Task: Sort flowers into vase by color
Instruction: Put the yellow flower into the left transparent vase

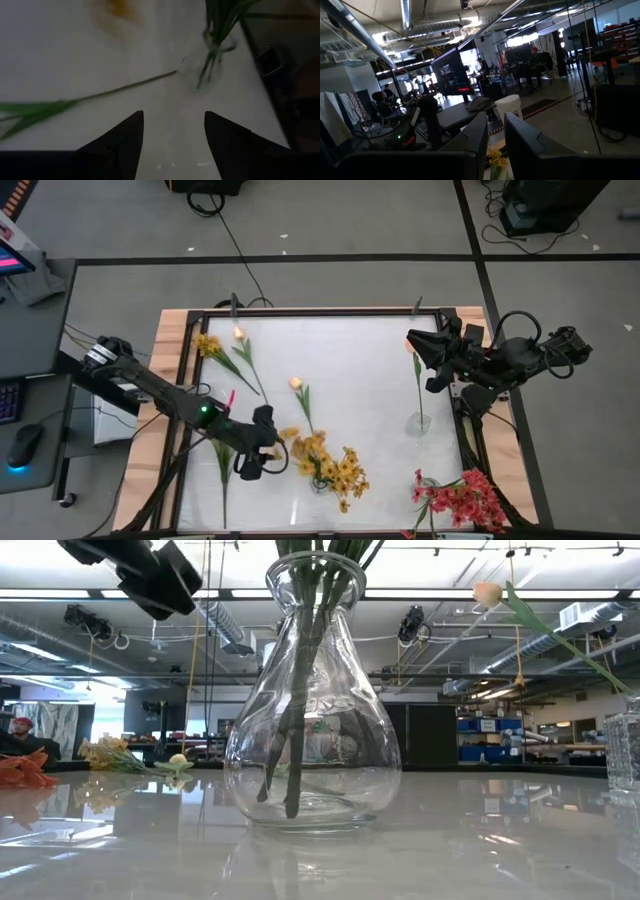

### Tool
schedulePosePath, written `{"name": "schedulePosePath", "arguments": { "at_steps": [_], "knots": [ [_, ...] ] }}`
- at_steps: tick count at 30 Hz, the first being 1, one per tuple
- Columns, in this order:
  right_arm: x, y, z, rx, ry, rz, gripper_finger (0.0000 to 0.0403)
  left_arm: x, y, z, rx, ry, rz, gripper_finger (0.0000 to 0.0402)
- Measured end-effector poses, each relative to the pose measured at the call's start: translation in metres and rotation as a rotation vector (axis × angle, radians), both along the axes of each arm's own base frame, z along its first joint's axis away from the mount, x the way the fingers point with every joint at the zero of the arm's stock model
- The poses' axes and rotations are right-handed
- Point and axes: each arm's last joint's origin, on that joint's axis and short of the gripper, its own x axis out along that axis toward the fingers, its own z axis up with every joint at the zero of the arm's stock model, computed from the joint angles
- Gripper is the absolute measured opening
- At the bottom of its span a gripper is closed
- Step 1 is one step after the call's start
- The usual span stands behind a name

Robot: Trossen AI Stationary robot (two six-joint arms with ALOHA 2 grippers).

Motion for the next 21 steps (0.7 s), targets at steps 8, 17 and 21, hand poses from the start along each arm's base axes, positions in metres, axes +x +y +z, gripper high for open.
{"name": "schedulePosePath", "arguments": {
  "at_steps": [8,17,21],
  "knots": [
    [0.0,0.0,0.0,0.0,0.0,0.0,0.0075,-0.017,0.019,0.008,0.016,0.058,0.13,0.0216],
    [0.0,0.0,0.0,0.0,0.0,0.0,0.0075,-0.029,0.051,0.015,0.011,0.122,0.325,0.0215],
    [0.0,0.0,0.0,0.0,0.0,0.0,0.0075,-0.032,0.068,0.017,-0.002,0.144,0.416,0.0215]
  ]
}}
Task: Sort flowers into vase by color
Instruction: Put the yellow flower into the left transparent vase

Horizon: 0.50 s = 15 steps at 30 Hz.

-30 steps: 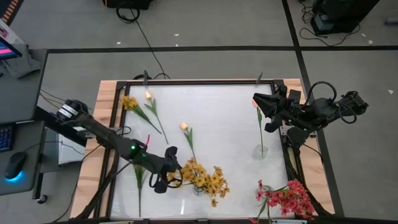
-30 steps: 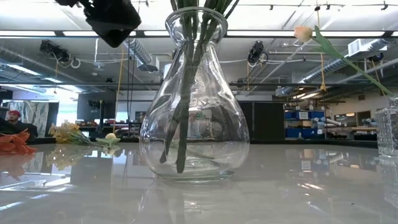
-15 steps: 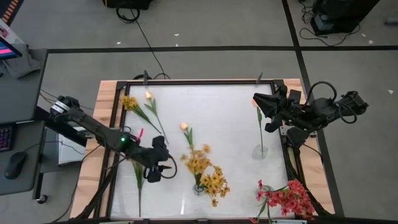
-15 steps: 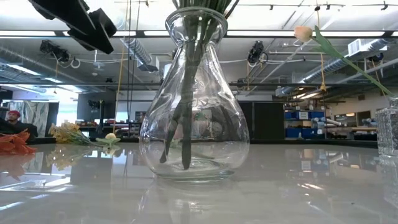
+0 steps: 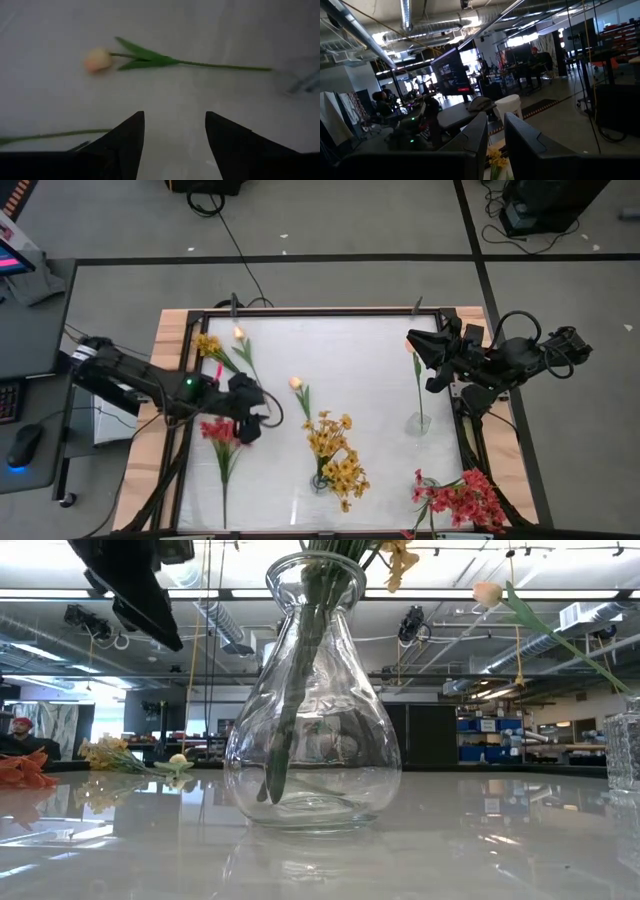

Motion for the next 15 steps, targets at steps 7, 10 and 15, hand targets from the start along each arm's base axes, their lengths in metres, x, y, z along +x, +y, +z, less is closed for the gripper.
{"name": "schedulePosePath", "arguments": {
  "at_steps": [7,10,15],
  "knots": [
    [0.0,0.0,0.0,0.0,0.0,0.0,0.0075,-0.002,0.035,-0.001,-0.001,0.054,0.182,0.0215],
    [0.0,0.0,0.0,0.0,0.0,0.0,0.0075,-0.002,0.051,-0.002,0.0,0.073,0.263,0.0215],
    [0.0,0.0,0.0,0.0,0.0,0.0,0.0075,-0.009,0.083,-0.005,-0.029,0.111,0.471,0.0215]
  ]
}}
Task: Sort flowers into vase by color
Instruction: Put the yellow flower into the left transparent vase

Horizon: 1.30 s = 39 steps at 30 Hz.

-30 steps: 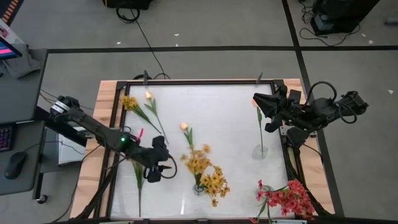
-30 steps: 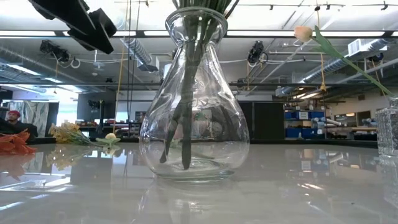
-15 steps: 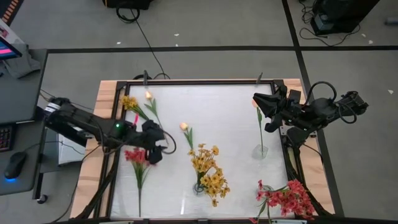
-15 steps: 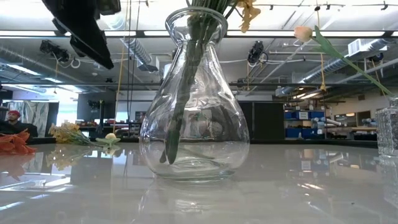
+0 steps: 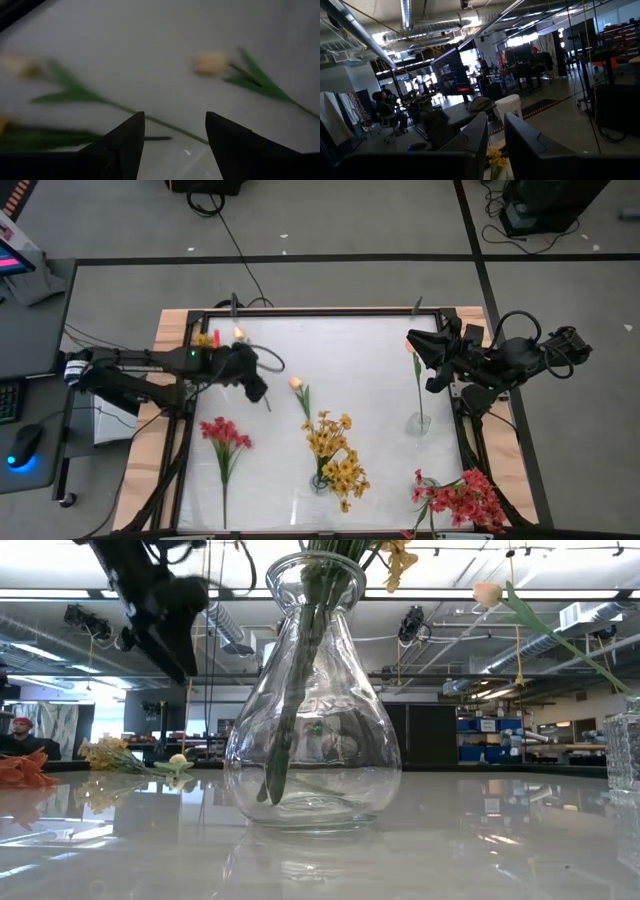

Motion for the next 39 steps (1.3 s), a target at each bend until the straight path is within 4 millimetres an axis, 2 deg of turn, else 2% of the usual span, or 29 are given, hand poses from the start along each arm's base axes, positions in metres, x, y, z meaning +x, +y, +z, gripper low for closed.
{"name": "schedulePosePath", "arguments": {
  "at_steps": [9,18,23,30,39],
  "knots": [
    [0.0,0.0,0.0,0.0,0.0,0.0,0.0075,-0.022,0.05,-0.004,-0.094,0.0,0.444,0.0215],
    [0.0,0.0,0.0,0.0,0.0,0.0,0.0075,-0.045,0.089,-0.004,-0.156,-0.052,0.714,0.0215],
    [0.0,0.0,0.0,0.0,0.0,0.0,0.0075,-0.057,0.103,-0.004,-0.26,-0.116,0.846,0.0215],
    [0.0,0.0,0.0,0.0,0.0,0.0,0.0075,-0.074,0.118,-0.005,-0.3,-0.165,1.002,0.0215],
    [0.0,0.0,0.0,0.0,0.0,0.0,0.0075,-0.086,0.122,-0.009,-0.35,-0.132,1.145,0.0215]
  ]
}}
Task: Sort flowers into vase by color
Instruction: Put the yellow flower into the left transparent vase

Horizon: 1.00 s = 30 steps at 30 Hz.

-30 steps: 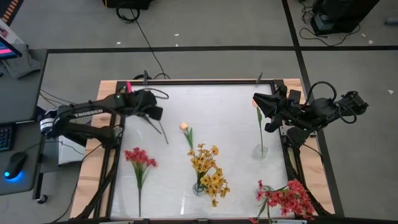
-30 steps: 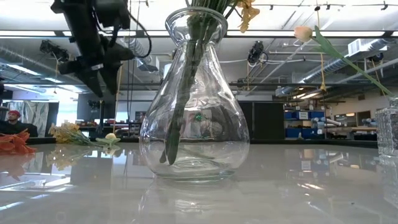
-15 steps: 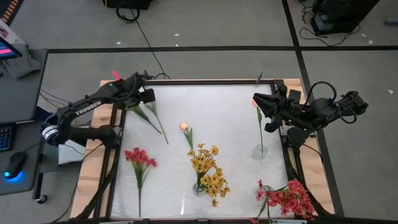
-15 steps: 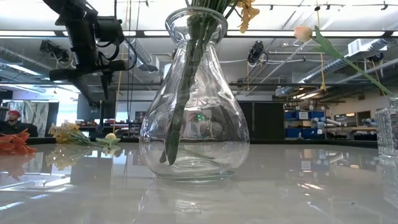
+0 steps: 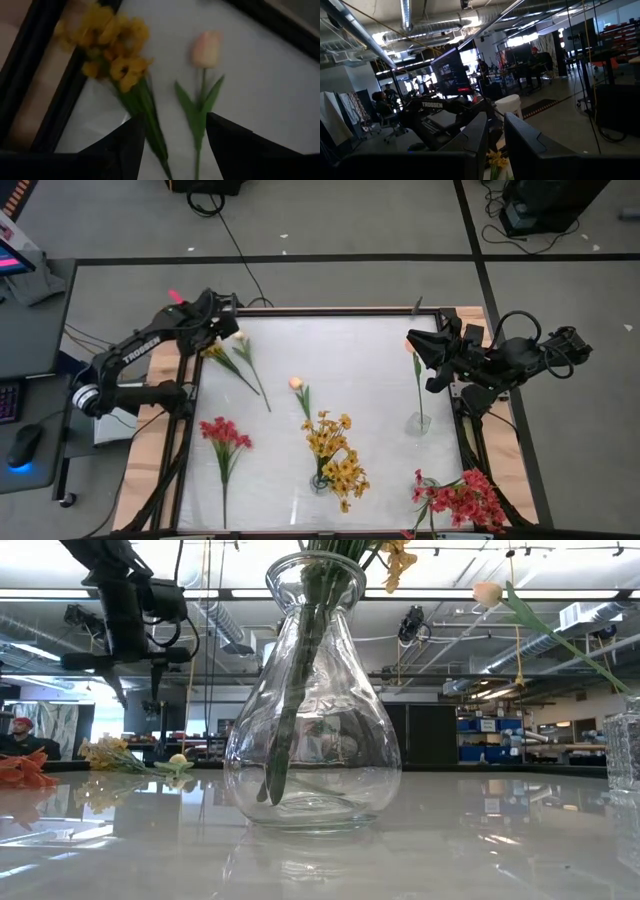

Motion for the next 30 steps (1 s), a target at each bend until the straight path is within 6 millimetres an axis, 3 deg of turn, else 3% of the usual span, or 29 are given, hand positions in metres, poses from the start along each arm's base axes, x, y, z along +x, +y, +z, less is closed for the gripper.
{"name": "schedulePosePath", "arguments": {
  "at_steps": [18,30],
  "knots": [
    [0.0,0.0,0.0,0.0,0.0,0.0,0.0075,0.015,0.016,-0.04,-0.232,0.113,0.22,0.0215],
    [0.0,0.0,0.0,0.0,0.0,0.0,0.0075,0.021,0.024,-0.044,-0.196,0.071,0.247,0.0215]
  ]
}}
